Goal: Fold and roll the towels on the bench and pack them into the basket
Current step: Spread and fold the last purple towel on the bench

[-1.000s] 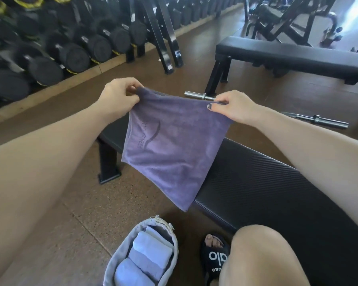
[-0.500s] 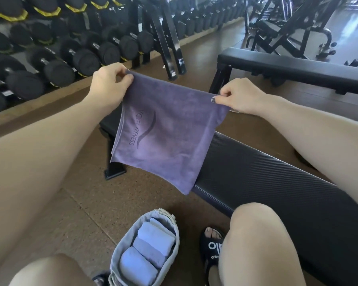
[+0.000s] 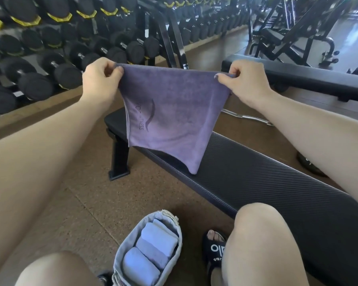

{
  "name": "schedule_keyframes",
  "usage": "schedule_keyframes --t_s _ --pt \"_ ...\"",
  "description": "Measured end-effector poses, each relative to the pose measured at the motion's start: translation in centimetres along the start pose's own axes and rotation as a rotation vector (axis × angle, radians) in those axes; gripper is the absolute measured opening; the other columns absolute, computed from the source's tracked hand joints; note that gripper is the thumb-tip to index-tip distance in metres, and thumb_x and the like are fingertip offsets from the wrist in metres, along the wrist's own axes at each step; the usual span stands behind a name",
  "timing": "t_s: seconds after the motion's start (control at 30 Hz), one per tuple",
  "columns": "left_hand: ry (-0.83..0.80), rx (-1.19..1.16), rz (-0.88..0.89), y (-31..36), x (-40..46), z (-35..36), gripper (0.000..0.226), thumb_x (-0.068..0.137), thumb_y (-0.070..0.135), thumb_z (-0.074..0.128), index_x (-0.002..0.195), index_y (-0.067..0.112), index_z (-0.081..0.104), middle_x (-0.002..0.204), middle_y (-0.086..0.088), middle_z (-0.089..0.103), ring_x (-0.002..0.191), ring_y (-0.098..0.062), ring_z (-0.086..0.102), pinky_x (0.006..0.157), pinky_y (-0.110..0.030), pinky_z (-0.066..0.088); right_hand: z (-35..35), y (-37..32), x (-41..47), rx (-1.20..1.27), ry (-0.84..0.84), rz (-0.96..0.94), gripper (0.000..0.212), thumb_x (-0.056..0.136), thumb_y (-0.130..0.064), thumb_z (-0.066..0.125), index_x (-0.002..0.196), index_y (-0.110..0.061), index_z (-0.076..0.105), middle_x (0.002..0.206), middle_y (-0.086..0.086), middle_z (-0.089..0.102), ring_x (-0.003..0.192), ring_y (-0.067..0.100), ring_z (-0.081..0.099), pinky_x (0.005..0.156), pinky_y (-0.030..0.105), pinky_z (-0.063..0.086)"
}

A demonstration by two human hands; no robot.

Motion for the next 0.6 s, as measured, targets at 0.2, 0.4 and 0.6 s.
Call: schedule_keyframes --t_s 0.2,0.4,0.6 --pt "0.041 -0.103 -0.037 0.2 0.3 -0.5 0.005 0.094 0.028 0.059 0.095 0.024 0.063 0.090 0.004 0.064 0.085 -0.012 0.058 0.080 -0.033 0.052 -1.8 -1.0 0.9 0.201 0.141 0.032 0.026 0.078 -0.028 0.074 0.068 -0.022 0.051 0.060 -0.010 0.045 0.053 0.001 0.039 0.052 0.013 0.031" --pt "0.077 -0.193 -0.198 -0.8 0.3 -0.5 0.014 0.087 0.033 0.061 0.091 0.021 0.067 0.090 0.003 0.068 0.085 -0.014 0.063 0.086 -0.039 0.058 -2.2 -1.4 0.5 0.202 0.125 -0.001 0.013 0.073 -0.018 0.069 0.071 -0.010 0.059 0.060 -0.008 0.048 0.055 0.002 0.039 0.053 0.016 0.031" --pt "0.053 -0.131 -0.199 -0.3 -0.4 0.3 0.014 0.092 0.029 0.062 0.097 0.018 0.069 0.092 0.004 0.066 0.085 -0.011 0.057 0.076 -0.026 0.048 -2.4 -1.0 0.4 0.307 0.106 0.136 0.025 0.068 -0.014 0.068 0.061 -0.026 0.047 0.057 -0.009 0.045 0.051 0.001 0.039 0.051 0.014 0.031"
Point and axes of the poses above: each hand's wrist, its own x-axis towards the middle knuckle, its own z-axis out of the palm, y = z × x, the point moved 7 cm from there along x, towards the middle knuckle
